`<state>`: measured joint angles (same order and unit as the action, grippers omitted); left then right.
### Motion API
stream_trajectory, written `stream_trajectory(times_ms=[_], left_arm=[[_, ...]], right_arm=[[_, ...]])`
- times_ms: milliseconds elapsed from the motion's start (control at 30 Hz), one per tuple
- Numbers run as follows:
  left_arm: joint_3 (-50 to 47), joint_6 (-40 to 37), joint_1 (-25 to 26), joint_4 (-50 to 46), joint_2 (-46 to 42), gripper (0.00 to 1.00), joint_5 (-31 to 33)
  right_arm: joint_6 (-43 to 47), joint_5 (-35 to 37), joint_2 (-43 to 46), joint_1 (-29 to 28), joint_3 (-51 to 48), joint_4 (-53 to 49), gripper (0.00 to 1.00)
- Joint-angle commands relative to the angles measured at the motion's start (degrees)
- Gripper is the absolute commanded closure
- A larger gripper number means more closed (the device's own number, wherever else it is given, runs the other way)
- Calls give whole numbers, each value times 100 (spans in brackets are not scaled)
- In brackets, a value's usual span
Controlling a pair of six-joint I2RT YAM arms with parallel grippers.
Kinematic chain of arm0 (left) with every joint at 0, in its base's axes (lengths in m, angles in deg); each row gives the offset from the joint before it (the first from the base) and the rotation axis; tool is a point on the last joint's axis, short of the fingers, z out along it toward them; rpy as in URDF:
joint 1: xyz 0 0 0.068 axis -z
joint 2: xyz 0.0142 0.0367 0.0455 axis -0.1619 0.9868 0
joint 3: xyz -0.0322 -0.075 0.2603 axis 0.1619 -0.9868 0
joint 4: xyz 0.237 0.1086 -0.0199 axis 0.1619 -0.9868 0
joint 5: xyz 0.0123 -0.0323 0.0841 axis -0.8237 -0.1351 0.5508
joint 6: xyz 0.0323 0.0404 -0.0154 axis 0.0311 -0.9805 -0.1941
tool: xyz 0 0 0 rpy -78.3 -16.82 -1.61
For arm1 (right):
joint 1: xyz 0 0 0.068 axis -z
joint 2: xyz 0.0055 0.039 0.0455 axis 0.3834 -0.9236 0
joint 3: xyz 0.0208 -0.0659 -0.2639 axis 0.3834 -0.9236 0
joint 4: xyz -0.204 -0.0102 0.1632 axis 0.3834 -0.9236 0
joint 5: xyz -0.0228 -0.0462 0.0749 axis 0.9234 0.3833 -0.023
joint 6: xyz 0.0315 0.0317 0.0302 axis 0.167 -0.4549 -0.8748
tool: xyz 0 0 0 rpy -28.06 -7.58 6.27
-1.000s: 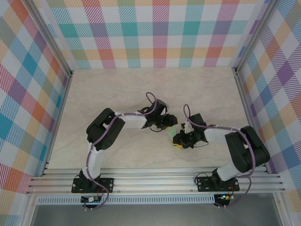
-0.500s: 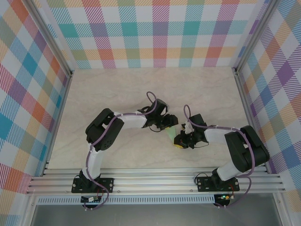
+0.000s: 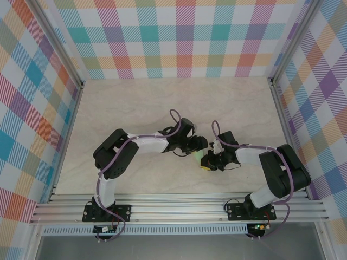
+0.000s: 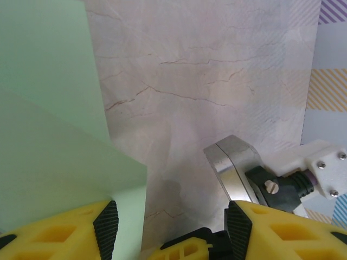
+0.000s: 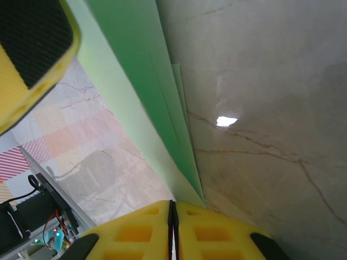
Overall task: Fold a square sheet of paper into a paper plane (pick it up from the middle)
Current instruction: Fold the wing for the fifth time at the center of the table.
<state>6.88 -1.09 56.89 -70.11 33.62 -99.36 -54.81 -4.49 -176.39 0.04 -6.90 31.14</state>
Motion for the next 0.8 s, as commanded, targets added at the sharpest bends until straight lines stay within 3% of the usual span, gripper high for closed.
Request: stream_trajectory(times_ms=[0, 333, 767], left_arm=[[-123, 149, 33, 127, 136, 42, 197], [-248, 74, -197, 161, 498, 47, 361], [170, -701, -832, -167, 599, 46, 236]], right_arm=[[-1, 421, -300, -79, -143, -98, 89], [-20, 449, -208, -74, -287, -144, 90], [16, 511, -61, -79, -344, -224, 91]])
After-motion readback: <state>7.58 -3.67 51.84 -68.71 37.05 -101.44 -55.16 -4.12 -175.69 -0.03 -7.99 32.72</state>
